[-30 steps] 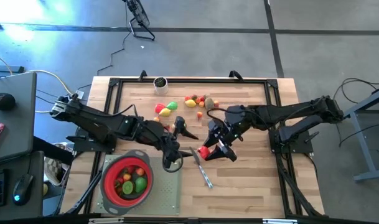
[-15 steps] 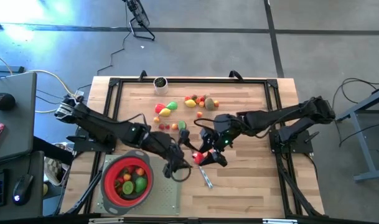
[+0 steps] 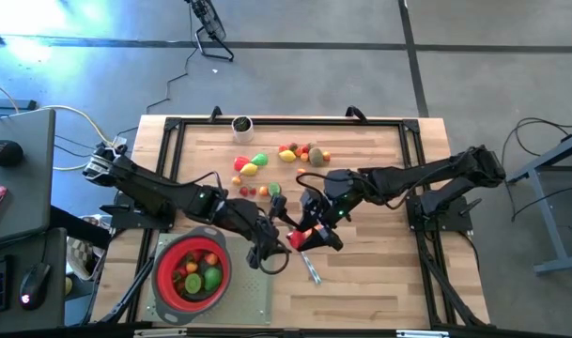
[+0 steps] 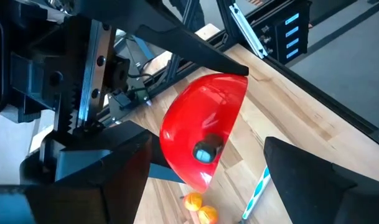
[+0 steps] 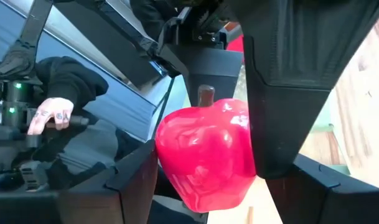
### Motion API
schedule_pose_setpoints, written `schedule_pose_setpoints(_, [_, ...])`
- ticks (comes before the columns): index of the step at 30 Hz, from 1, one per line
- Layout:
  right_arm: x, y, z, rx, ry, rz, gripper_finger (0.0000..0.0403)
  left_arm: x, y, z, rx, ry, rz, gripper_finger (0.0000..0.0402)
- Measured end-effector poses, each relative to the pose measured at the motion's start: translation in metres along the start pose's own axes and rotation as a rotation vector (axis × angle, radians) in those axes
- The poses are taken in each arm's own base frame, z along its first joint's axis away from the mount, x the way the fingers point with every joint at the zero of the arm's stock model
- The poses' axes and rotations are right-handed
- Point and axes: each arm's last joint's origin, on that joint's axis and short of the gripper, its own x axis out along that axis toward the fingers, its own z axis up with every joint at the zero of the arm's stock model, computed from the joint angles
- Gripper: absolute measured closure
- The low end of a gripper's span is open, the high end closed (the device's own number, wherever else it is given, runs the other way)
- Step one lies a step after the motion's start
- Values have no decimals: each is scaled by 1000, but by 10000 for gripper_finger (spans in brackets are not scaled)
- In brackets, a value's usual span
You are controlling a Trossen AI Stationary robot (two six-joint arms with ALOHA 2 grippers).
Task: Pick & Place Fruit
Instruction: Put the half apple into the red strainer bowl on the shelf
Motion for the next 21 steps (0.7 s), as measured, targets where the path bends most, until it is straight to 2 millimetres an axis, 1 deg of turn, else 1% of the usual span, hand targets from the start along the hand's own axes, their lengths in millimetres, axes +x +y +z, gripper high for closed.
schedule_pose_setpoints(3, [0,0,0,0,-2,-3,153,0,0,0,1,0,1,114])
schedule_pose_setpoints(14, [0,0,0,-1,-9,-11,153,0,0,0,0,-2,5,197])
schedule_pose_setpoints(21, [0,0,1,-1,-16,-20,153,0,2,5,-7,-51,14,224])
